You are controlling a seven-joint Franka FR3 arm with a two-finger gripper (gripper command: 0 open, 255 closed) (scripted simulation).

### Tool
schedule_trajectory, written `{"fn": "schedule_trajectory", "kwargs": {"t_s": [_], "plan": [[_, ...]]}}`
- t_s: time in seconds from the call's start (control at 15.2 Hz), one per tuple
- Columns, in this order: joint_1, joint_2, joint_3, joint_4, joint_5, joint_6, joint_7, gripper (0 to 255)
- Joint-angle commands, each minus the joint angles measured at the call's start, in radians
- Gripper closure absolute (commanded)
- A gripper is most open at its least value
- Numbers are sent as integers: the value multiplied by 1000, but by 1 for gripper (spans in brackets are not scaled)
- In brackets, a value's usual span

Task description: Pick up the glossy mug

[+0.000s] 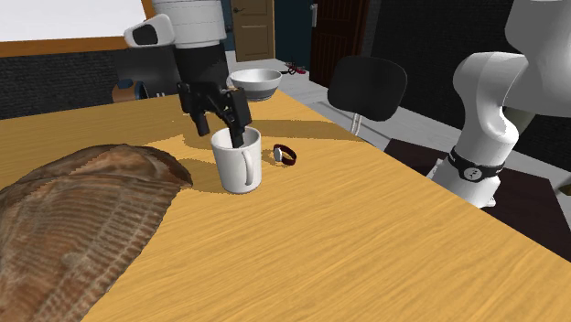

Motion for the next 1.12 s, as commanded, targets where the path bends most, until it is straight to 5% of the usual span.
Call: {"fn": "schedule_trajectory", "kwargs": {"t_s": [0.0,0.07,0.13,1.06], "plan": [[0,5,2,-20,4,24,-4,0],[0,5,2,-20,4,24,-4,0],[-2,10,3,-13,6,22,-4,255],[-2,-8,-3,29,-5,-36,4,255]]}}
